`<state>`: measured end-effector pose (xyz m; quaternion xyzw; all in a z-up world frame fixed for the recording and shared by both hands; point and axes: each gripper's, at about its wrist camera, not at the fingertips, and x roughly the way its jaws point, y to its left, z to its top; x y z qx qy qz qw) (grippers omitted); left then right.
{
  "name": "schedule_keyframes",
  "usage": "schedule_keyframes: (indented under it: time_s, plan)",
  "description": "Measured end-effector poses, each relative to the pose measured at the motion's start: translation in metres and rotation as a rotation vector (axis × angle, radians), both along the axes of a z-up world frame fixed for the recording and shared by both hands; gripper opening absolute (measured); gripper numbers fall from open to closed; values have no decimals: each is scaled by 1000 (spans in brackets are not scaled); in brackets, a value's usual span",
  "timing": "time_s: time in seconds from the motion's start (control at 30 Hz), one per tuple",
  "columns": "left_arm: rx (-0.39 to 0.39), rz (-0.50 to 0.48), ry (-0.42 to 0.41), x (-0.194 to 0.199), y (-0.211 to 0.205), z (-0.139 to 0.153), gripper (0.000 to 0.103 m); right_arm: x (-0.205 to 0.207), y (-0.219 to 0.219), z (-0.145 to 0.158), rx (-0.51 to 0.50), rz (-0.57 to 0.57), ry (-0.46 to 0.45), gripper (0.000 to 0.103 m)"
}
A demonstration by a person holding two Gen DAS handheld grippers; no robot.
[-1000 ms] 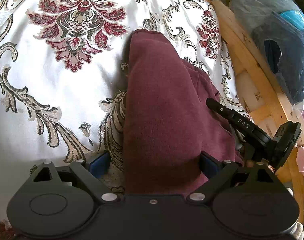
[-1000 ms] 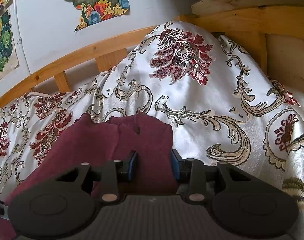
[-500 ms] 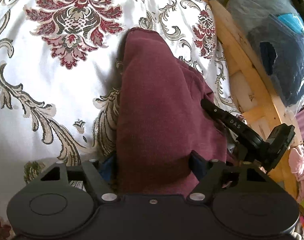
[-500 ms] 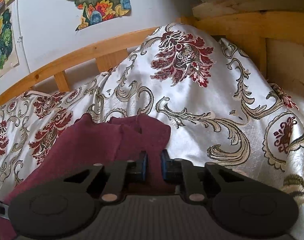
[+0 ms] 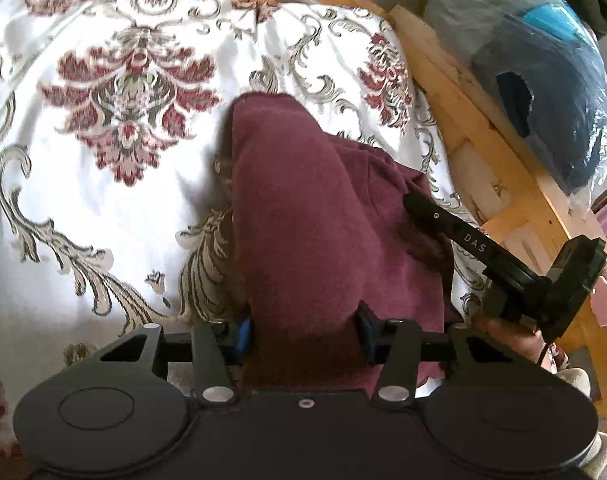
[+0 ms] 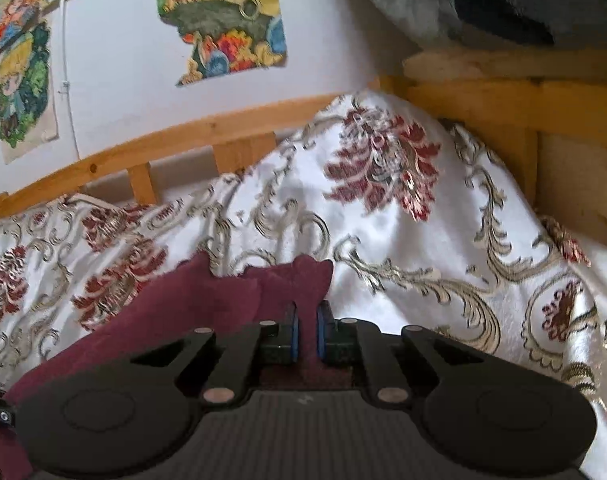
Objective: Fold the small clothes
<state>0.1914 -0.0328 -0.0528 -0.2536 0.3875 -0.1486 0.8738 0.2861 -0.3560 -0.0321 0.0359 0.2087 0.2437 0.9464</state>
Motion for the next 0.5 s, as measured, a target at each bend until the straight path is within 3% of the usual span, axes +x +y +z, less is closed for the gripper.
schedule_keyframes:
  time_s: [0.27,0.5]
  plan:
    - [96,26,-140,-22,12,34,50,-25,26,41,47,49,-141,10]
    - [117,170,-192,-27,65,49,51,3,98,66,63,119,-186,10]
